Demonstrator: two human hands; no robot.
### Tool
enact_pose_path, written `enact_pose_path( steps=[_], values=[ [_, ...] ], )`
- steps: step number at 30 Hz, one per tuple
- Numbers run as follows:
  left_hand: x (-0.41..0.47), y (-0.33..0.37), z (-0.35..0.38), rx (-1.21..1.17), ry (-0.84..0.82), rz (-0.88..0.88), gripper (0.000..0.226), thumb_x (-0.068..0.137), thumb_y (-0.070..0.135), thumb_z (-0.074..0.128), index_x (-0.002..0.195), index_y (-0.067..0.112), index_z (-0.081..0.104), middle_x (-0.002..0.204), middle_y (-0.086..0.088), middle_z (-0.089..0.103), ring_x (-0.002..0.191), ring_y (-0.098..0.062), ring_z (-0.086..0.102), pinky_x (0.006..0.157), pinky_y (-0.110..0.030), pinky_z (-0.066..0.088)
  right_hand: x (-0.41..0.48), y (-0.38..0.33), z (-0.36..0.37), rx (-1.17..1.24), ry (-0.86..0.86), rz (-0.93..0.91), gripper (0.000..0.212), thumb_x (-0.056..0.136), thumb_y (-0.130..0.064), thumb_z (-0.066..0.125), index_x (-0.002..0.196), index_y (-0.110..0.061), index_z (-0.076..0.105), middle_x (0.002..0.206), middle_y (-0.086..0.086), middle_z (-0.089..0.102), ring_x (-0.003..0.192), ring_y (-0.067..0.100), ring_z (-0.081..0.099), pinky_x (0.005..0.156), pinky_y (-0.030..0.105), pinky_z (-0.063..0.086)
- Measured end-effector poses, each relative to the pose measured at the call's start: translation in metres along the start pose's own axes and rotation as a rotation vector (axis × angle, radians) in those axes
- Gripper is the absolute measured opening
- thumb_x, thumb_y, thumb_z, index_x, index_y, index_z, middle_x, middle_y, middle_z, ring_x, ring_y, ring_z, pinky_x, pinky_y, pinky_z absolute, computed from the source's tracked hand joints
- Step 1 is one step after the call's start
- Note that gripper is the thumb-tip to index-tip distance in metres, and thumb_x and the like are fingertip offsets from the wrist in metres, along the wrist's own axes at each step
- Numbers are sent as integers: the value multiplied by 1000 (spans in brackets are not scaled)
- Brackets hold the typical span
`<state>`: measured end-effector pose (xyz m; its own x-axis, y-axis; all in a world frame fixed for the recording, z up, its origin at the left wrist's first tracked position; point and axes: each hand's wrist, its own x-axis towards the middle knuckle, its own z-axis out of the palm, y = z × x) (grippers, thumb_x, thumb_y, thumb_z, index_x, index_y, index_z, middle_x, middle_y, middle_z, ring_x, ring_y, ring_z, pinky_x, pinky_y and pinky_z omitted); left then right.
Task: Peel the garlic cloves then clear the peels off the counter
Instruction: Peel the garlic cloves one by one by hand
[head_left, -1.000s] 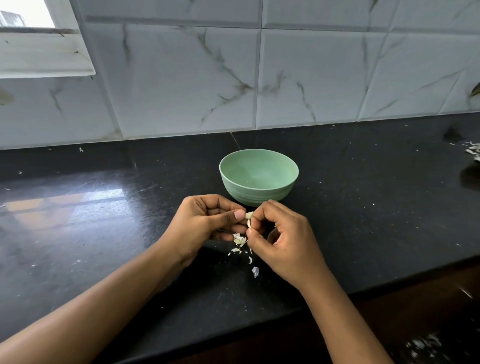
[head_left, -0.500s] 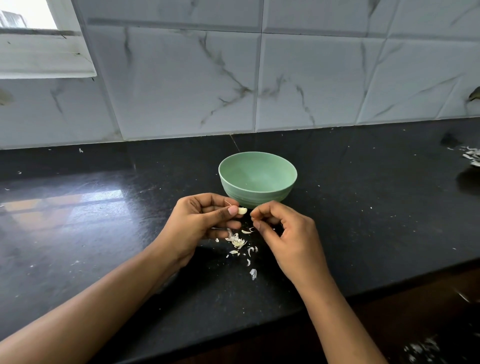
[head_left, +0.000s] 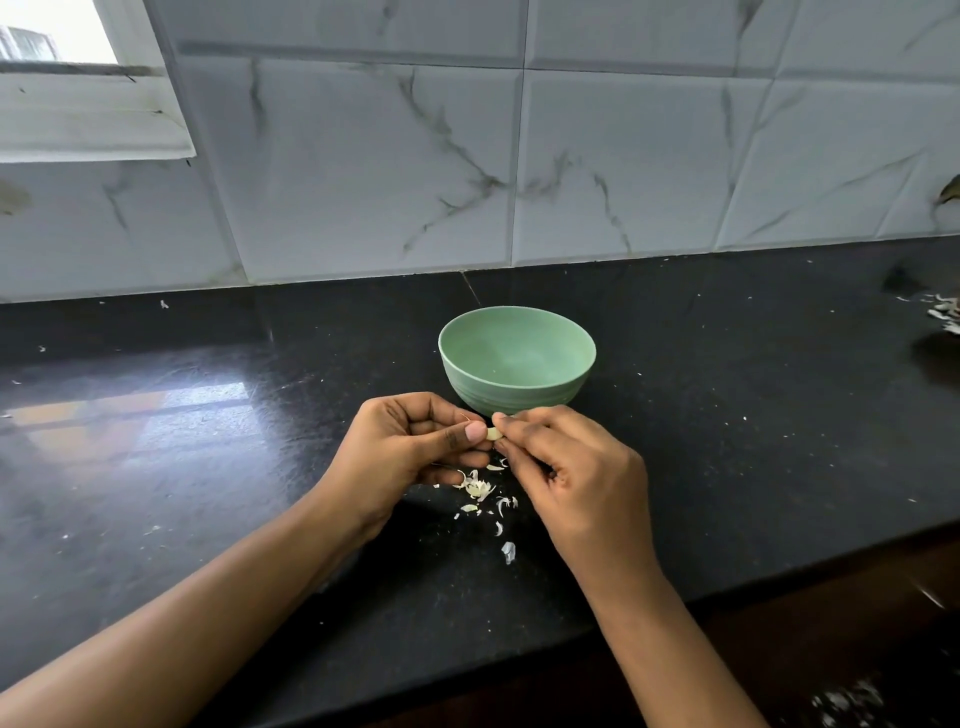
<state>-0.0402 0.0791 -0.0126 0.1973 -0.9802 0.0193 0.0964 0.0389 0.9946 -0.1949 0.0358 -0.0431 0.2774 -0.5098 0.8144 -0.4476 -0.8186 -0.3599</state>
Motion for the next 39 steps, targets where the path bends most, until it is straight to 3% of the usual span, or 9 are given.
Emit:
enact_pose_path(
  steps=[8,13,18,32,36,39],
  values=[
    [-2,2,1,-3,-1,26,19,62,16,73,76,5,68,67,-11,72,59,-12,69,50,-18,53,-5,-6,-2,-222,83,-146,14,87,-14,69,100,-14,74,83,-5,72,61,12,65,48,28,51],
    [-2,3,2,-19,13,50,15,62,16,73,72,7,69,65,-12,71,60,-13,70,51,-19,54,-6,-9,-2,-294,97,-213,14,86,-13,69,99,-11,75,88,-1,74,68,11,69,53,25,53],
    [-3,2,2,17,18,104,15,62,15,74,74,6,69,68,-14,72,62,-14,71,52,-18,54,-6,-7,2,-207,104,-165,11,89,-15,65,95,-11,73,89,-2,74,69,14,70,51,31,55],
    [-9,2,5,127,10,316,15,62,8,75,76,5,72,75,-9,75,68,-15,72,62,-20,56,-3,-8,-1,-66,119,-103,11,88,-14,64,94,-9,71,86,-4,74,72,8,70,55,27,55],
    [-9,-1,3,239,31,378,13,63,15,77,75,15,76,78,-4,75,73,-19,73,71,-29,59,-2,-9,-3,-5,82,-61,11,88,-19,59,90,-12,67,79,-8,70,67,5,66,51,26,51],
    [-8,-1,3,251,44,401,10,64,16,77,74,15,75,77,-4,75,72,-20,73,70,-28,59,-1,-10,-4,17,50,-40,10,89,-21,57,88,-14,63,78,-10,68,66,5,64,51,25,50]
  ],
)
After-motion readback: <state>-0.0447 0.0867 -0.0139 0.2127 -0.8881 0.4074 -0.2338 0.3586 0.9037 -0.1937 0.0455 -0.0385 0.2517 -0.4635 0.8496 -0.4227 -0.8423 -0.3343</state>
